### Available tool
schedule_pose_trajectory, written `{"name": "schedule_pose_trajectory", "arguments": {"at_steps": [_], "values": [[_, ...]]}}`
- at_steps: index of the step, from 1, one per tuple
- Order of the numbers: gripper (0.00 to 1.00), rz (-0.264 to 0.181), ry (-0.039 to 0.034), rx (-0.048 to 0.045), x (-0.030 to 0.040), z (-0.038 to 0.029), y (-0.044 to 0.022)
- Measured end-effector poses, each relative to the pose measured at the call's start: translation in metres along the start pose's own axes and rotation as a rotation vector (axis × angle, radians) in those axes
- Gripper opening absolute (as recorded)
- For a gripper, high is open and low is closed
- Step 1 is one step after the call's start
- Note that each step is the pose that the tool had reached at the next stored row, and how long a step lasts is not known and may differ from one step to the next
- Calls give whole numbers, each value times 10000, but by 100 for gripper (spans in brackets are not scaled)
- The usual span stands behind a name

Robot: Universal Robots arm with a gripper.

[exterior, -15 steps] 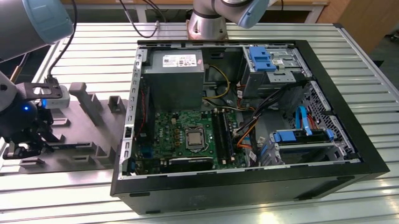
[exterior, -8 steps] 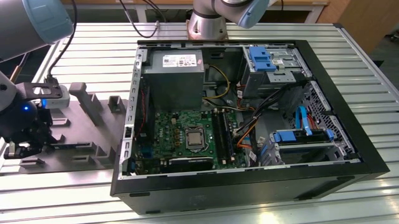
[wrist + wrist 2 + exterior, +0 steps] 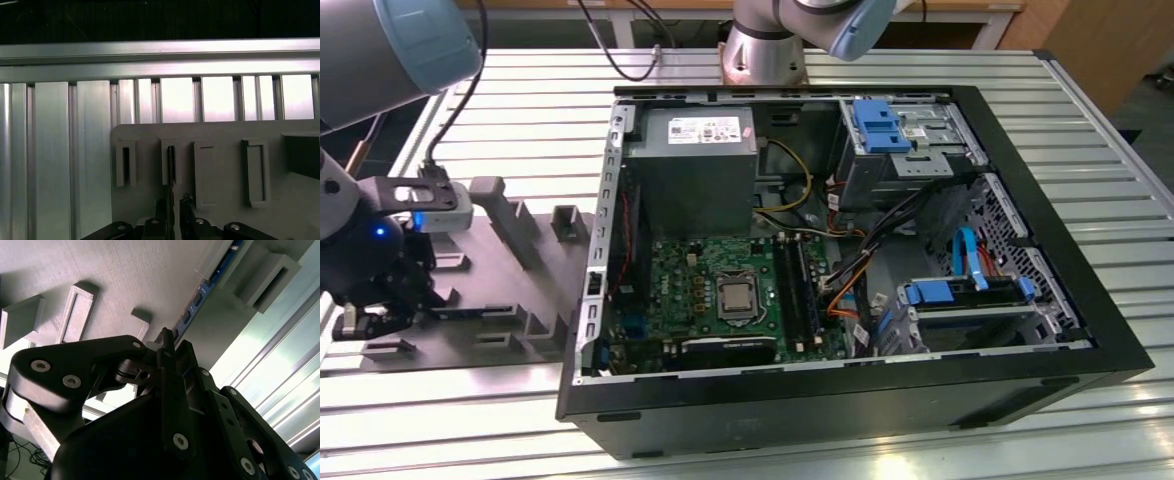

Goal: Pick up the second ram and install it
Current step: 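Pick up the second ram and move it above second insertion slot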

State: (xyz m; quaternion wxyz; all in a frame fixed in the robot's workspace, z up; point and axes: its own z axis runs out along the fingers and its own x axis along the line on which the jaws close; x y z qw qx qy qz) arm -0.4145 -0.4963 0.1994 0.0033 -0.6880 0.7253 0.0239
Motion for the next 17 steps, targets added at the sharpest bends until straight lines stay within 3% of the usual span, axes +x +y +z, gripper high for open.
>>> {"name": "schedule_pose_trajectory", "arguments": {"at_steps": [11, 13, 14, 17], "values": [[25, 0, -1, 1, 0, -9, -3], [24, 0, -1, 1, 0, -9, -3], [16, 0, 0, 0, 0, -9, -3], [16, 0, -1, 1, 0, -10, -3]]}}
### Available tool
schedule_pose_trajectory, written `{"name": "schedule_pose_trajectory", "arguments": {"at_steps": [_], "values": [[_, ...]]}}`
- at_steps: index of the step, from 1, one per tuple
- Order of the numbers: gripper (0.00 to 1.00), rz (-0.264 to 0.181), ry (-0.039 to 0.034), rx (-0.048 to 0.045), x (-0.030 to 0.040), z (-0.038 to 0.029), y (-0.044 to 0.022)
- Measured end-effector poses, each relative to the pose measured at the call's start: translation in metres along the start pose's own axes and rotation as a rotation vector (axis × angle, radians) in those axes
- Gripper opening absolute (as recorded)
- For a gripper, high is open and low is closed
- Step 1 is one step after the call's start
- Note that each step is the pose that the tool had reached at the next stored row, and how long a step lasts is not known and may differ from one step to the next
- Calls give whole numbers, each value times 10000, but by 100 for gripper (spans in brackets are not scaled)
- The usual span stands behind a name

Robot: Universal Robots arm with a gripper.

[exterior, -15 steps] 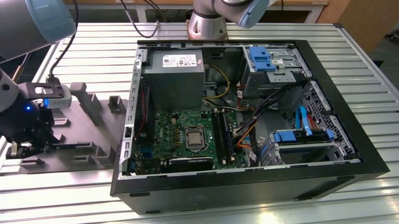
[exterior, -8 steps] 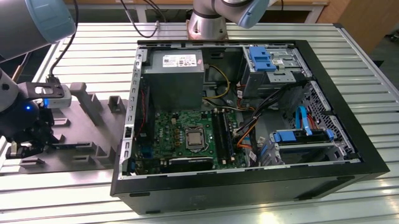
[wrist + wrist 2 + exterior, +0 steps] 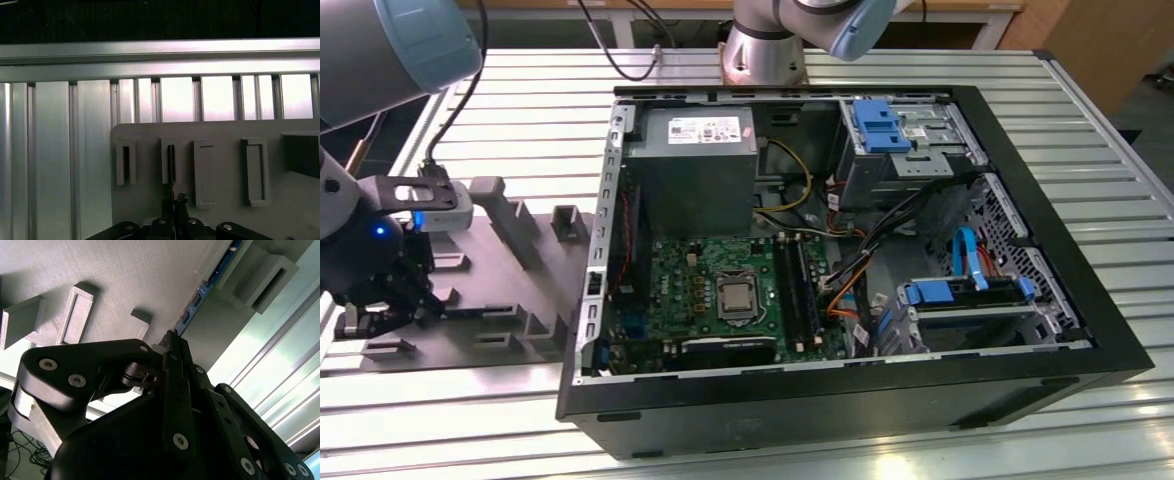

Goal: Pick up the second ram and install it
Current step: 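Pick up the second ram and move it above second insertion slot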

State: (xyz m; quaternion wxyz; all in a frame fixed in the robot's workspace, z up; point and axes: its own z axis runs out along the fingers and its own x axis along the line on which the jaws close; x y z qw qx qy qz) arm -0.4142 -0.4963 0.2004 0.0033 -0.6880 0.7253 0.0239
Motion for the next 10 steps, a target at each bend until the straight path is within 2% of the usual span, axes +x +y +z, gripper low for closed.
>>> {"name": "schedule_pose_trajectory", "arguments": {"at_steps": [8, 10], "values": [[16, 0, 0, 0, 0, -2, 0], [11, 0, 0, 0, 0, -2, 0]]}}
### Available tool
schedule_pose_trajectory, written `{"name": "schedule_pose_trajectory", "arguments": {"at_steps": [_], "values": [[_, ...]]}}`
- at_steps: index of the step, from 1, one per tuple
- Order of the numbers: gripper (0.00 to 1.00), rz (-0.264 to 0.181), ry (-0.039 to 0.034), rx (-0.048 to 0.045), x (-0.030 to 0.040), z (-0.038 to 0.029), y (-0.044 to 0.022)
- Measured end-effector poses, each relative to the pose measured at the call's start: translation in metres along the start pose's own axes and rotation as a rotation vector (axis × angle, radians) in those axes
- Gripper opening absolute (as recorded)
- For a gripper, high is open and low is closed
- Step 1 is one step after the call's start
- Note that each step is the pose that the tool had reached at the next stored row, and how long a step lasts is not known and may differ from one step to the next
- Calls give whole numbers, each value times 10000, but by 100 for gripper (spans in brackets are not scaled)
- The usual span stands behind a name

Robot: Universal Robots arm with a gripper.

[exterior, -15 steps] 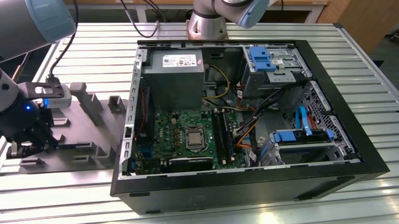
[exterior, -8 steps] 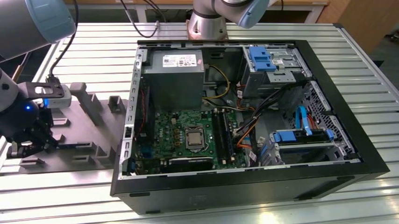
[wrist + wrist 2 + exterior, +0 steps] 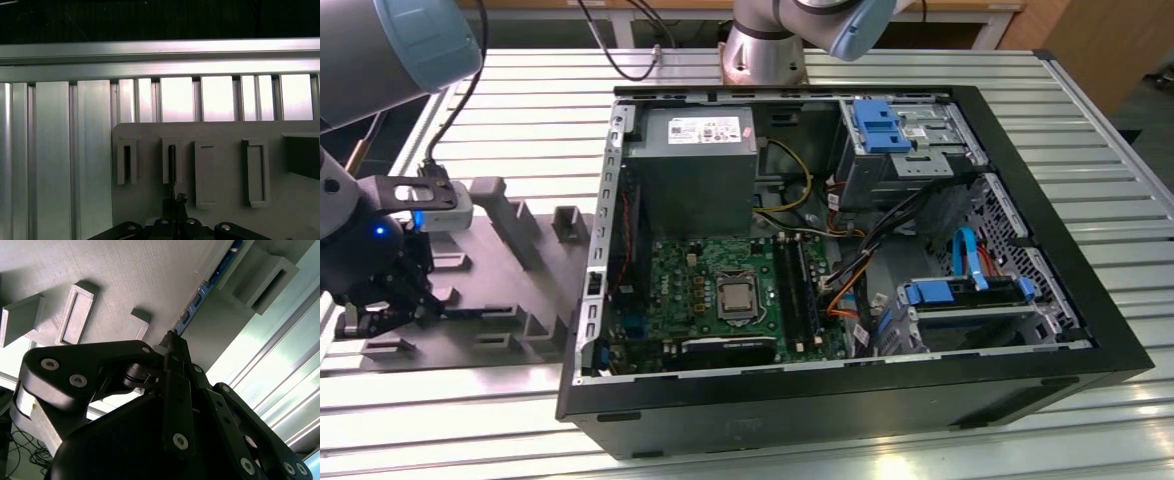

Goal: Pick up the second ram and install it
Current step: 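Pick up the second ram and move it above second insertion slot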

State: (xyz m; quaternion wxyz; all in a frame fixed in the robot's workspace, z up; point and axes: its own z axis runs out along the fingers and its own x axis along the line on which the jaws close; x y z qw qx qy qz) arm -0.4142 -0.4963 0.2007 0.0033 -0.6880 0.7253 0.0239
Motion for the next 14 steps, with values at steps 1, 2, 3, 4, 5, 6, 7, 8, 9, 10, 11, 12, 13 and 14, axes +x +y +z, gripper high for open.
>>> {"name": "schedule_pose_trajectory", "arguments": {"at_steps": [1, 2, 3, 4, 5, 6, 7, 8, 9, 10, 11, 12, 13, 14], "values": [[11, 1, 0, 0, 0, 0, 0], [11, 1, 0, 0, 0, -1, 0], [11, 1, 0, 0, 0, -1, 0], [11, 0, 0, 0, 0, -1, 0], [11, 1, 0, 0, 0, -1, 0], [11, 0, 0, 1, 0, -1, 0], [11, 0, 0, 0, 0, -2, 0], [11, -9, 0, 0, 0, -2, 0], [11, -57, 2, -2, 0, -2, 0], [11, -130, 5, -6, 0, -3, 0], [11, -194, 7, -8, 0, -2, 0], [11, -208, 7, -8, 0, -2, 0], [11, -214, 7, -8, 0, -2, 0], [11, -221, 7, -8, 0, -2, 0]]}}
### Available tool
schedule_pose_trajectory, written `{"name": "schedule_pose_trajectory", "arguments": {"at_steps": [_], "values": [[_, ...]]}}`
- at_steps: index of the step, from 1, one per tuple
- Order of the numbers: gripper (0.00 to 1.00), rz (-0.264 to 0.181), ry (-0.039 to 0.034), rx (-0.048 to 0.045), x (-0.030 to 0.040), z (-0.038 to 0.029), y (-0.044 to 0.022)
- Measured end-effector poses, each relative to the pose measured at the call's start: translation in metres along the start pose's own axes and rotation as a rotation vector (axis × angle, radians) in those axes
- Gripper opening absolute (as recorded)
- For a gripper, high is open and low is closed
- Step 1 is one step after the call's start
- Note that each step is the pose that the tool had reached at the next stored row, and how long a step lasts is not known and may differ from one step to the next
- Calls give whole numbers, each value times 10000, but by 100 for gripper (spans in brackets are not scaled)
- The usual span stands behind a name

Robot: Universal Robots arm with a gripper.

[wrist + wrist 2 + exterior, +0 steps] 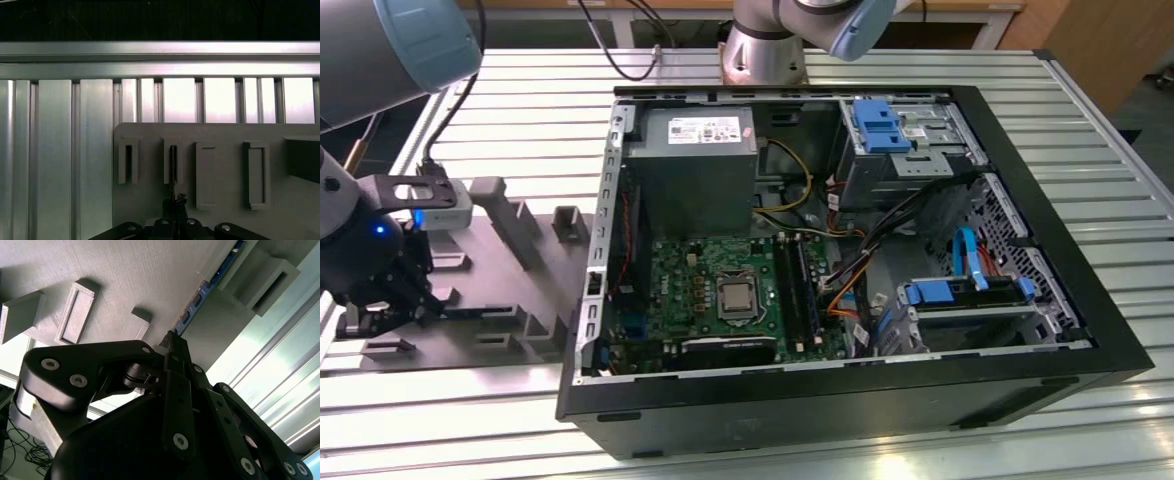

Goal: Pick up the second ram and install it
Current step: 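Pick up the second ram and move it above second insertion slot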

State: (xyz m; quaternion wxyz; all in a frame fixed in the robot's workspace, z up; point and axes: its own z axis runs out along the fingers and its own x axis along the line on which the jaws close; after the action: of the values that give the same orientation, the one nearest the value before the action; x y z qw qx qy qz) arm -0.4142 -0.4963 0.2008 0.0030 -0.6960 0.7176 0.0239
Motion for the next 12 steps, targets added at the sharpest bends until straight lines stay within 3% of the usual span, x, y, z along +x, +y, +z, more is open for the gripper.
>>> {"name": "schedule_pose_trajectory", "arguments": {"at_steps": [12], "values": [[11, -8, 0, -1, -2, -57, 2]]}}
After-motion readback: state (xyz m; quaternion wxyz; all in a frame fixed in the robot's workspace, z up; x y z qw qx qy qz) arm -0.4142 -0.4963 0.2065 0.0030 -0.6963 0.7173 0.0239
